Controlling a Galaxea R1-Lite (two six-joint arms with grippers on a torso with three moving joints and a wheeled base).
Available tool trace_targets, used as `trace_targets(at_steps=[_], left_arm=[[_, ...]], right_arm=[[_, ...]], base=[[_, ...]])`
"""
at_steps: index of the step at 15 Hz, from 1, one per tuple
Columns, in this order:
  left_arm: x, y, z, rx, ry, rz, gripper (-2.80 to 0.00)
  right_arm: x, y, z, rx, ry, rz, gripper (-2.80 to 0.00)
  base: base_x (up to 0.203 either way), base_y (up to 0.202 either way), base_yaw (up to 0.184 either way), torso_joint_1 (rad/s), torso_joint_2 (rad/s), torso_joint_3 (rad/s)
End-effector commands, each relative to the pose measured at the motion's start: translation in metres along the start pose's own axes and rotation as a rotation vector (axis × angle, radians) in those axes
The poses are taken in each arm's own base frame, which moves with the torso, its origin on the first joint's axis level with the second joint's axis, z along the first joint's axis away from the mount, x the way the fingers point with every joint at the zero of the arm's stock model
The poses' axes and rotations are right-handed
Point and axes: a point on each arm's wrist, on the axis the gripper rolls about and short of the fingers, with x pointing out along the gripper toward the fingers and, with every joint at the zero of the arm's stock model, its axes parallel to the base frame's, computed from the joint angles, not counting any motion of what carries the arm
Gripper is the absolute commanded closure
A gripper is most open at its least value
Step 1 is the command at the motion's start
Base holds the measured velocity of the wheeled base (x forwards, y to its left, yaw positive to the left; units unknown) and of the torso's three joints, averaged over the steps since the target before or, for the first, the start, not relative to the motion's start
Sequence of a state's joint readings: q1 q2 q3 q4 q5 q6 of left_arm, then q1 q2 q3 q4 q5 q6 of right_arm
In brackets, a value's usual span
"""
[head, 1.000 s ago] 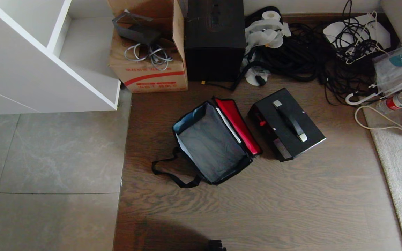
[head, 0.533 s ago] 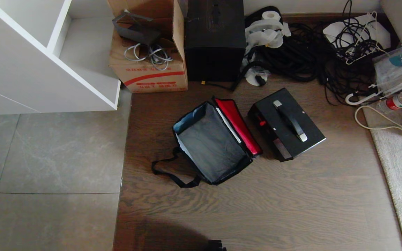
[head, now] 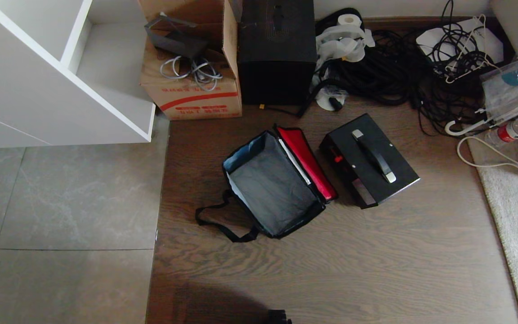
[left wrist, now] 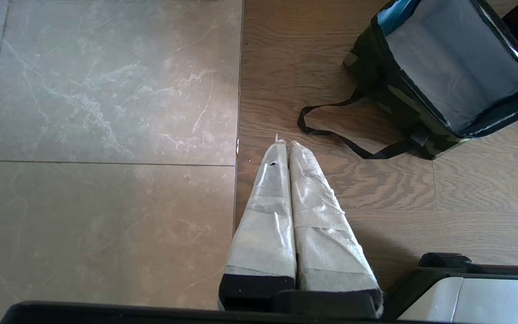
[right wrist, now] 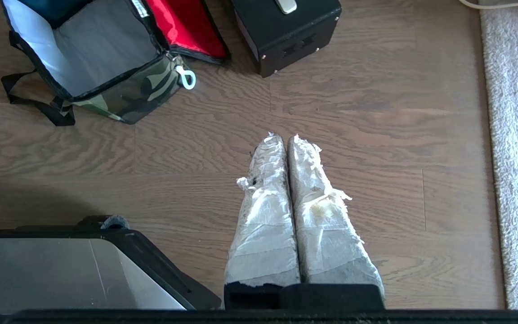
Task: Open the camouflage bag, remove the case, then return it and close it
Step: Grip the handle again
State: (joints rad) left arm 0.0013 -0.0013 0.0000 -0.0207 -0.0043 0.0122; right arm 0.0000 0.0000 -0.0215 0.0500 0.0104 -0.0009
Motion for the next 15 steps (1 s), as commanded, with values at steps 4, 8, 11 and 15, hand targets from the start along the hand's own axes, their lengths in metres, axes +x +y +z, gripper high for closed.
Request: trace_targets(at_steps=[4,8,11,15], left_arm=[[0.0007,0.0000,-0.0025,0.000,0.010,0.000,0.00],[0.0007,0.0000,-0.0025,0.000,0.009,0.000,0.00],[0.0007,0.0000,-0.0025,0.000,0.010,0.000,0.00],[0.0007,0.0000,-0.0025,0.000,0.010,0.000,0.00]], right_arm=[[0.0001,0.0000,0.0000,-0.001,0.002,0.000,0.00],[0.0001,0.0000,0.0000,-0.001,0.002,0.000,0.00],[0.0001,0.0000,0.0000,-0.001,0.002,0.000,0.00],[0.0001,0.0000,0.0000,-0.001,0.002,0.000,0.00]], base=[[0.000,0.000,0.000,0.000,0.00,0.000],[0.000,0.000,0.000,0.000,0.00,0.000],[0.000,0.000,0.000,0.000,0.00,0.000],[0.000,0.000,0.000,0.000,0.00,0.000]])
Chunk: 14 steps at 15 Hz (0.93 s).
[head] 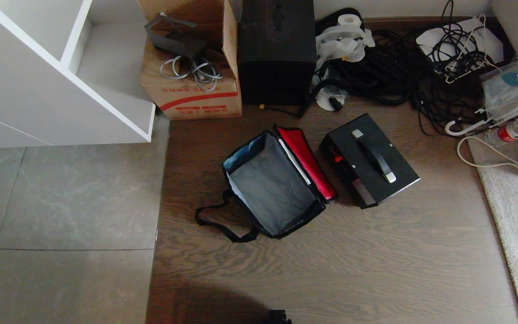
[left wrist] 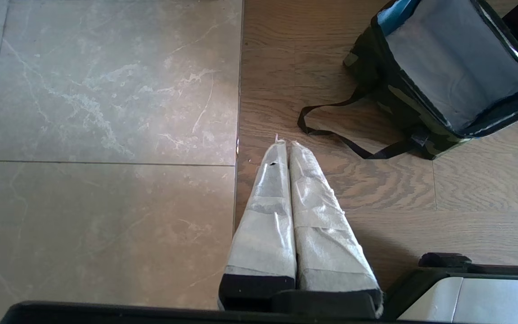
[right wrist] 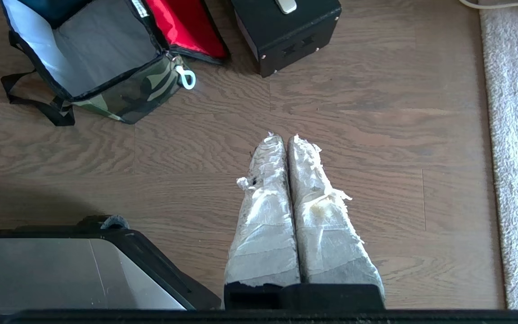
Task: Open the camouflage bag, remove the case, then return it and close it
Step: Grip the handle again
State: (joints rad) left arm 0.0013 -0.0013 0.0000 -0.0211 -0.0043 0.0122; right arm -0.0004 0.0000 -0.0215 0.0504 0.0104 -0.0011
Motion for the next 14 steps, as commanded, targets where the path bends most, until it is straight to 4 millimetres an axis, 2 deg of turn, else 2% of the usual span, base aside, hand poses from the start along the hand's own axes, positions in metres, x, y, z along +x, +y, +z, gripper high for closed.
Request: trace_targets(at_steps=[1,14], left_arm=[[0.0007,0.0000,-0.0025,0.000,0.010,0.000,0.00],[0.0007,0.0000,-0.0025,0.000,0.010,0.000,0.00]], right_arm=[[0.0001,0.0000,0.0000,0.000,0.002,0.001,0.00],[0.0001,0.0000,0.0000,0.000,0.002,0.001,0.00]], base=[[0.000,0.000,0.000,0.000,0.00,0.000],[0.000,0.000,0.000,0.000,0.00,0.000]])
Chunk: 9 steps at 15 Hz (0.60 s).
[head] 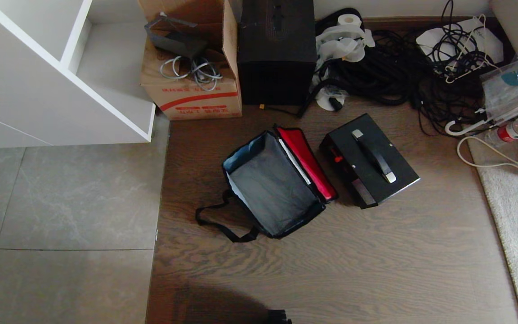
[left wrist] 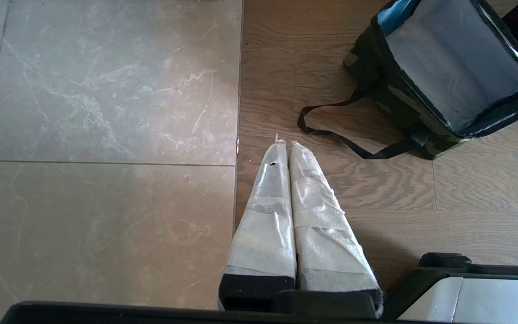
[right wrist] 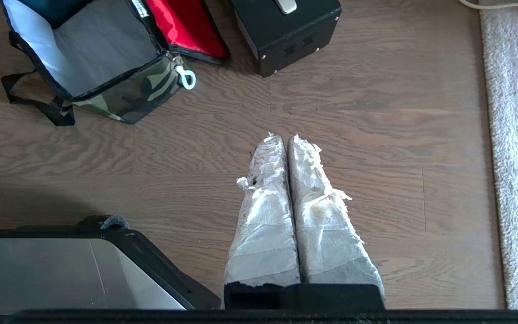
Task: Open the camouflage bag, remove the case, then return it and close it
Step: Grip the handle again
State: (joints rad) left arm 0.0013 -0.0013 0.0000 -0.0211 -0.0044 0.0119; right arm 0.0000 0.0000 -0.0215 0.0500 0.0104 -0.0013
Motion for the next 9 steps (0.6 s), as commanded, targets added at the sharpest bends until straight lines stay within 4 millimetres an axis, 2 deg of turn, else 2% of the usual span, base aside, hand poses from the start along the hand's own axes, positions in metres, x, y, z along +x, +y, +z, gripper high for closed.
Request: trace_targets(at_steps=[1,9], left_arm=[[0.0007,0.0000,-0.0025,0.000,0.010,0.000,0.00],[0.0007,0.0000,-0.0025,0.000,0.010,0.000,0.00]], right_arm=[[0.0001,0.0000,0.0000,0.000,0.002,0.000,0.00],[0.0001,0.0000,0.0000,0.000,0.002,0.000,0.00]], base=[[0.000,0.000,0.000,0.000,0.00,0.000],[0.000,0.000,0.000,0.000,0.00,0.000]])
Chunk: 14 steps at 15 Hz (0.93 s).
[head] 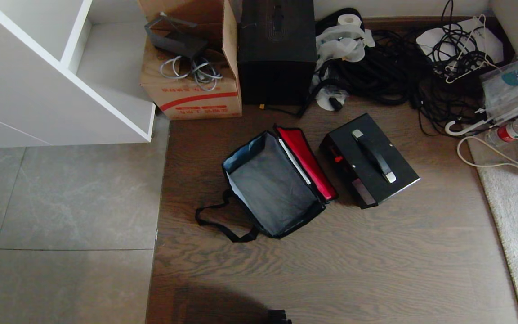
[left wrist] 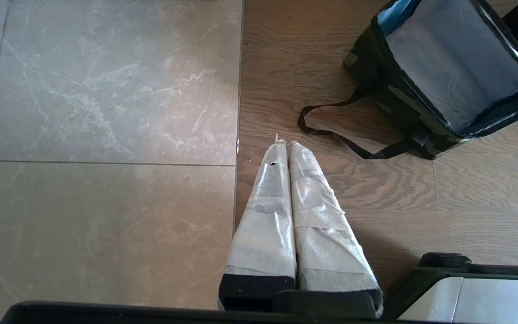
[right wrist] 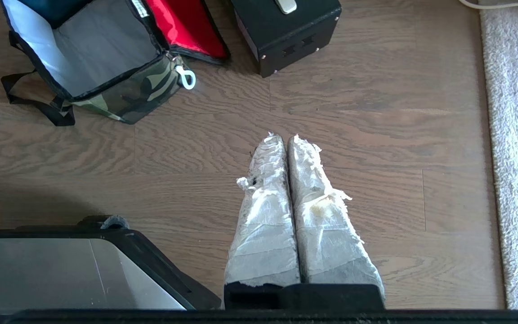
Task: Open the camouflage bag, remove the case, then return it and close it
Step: Grip the handle again
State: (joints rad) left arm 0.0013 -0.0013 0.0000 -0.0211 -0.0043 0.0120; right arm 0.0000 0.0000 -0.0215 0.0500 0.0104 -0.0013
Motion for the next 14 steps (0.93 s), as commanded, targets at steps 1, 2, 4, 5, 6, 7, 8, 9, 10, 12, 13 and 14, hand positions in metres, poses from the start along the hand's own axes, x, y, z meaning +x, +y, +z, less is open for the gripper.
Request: trace_targets(at_steps=[1,2,4,5,6,7,8,9,10,12,13,14], left_arm=[[0.0007,0.0000,-0.0025,0.000,0.010,0.000,0.00],[0.0007,0.0000,-0.0025,0.000,0.010,0.000,0.00],[0.0007,0.0000,-0.0025,0.000,0.010,0.000,0.00],[0.0007,0.0000,-0.0025,0.000,0.010,0.000,0.00],[0.0007,0.0000,-0.0025,0.000,0.010,0.000,0.00],[0.0007,0.0000,-0.0025,0.000,0.010,0.000,0.00],[0.0007,0.0000,-0.0025,0.000,0.010,0.000,0.00],[0.0007,0.0000,-0.0025,0.000,0.010,0.000,0.00],[0.0007,0.0000,-0.0025,0.000,0.010,0.000,0.00],[0.0007,0.0000,-0.0025,0.000,0.010,0.000,0.00],[0.0007,0.0000,-0.0025,0.000,0.010,0.000,0.00],[0.0007,0.0000,-0.0025,0.000,0.010,0.000,0.00]], right_arm=[[0.0001,0.0000,0.0000,0.000,0.002,0.000,0.00],[0.0001,0.0000,0.0000,0.000,0.002,0.000,0.00],[0.0000,0.0000,-0.0001,0.000,0.001,0.000,0.00],[0.0000,0.0000,-0.0001,0.000,0.001,0.000,0.00],[0.0001,0.0000,0.0000,0.000,0.002,0.000,0.00],[0.0000,0.0000,-0.0001,0.000,0.001,0.000,0.00],[0.0000,0.0000,-0.0001,0.000,0.001,0.000,0.00],[0.0001,0.0000,0.0000,0.000,0.002,0.000,0.00],[0.0000,0.0000,-0.0001,0.000,0.001,0.000,0.00],[0.0001,0.0000,0.0000,0.000,0.002,0.000,0.00],[0.0000,0.0000,-0.0001,0.000,0.001,0.000,0.00],[0.0000,0.0000,-0.0001,0.000,0.001,0.000,0.00]], base=[[0.000,0.000,0.000,0.000,0.00,0.000],[0.000,0.000,0.000,0.000,0.00,0.000],[0.000,0.000,0.000,0.000,0.00,0.000],[0.000,0.000,0.000,0.000,0.00,0.000],[0.000,0.000,0.000,0.000,0.00,0.000],[0.000,0.000,0.000,0.000,0.00,0.000],[0.000,0.000,0.000,0.000,0.00,0.000],[0.000,0.000,0.000,0.000,0.00,0.000],[0.000,0.000,0.000,0.000,0.00,0.000],[0.000,0.000,0.000,0.000,0.00,0.000],[0.000,0.000,0.000,0.000,0.00,0.000],[0.000,0.000,0.000,0.000,0.00,0.000]])
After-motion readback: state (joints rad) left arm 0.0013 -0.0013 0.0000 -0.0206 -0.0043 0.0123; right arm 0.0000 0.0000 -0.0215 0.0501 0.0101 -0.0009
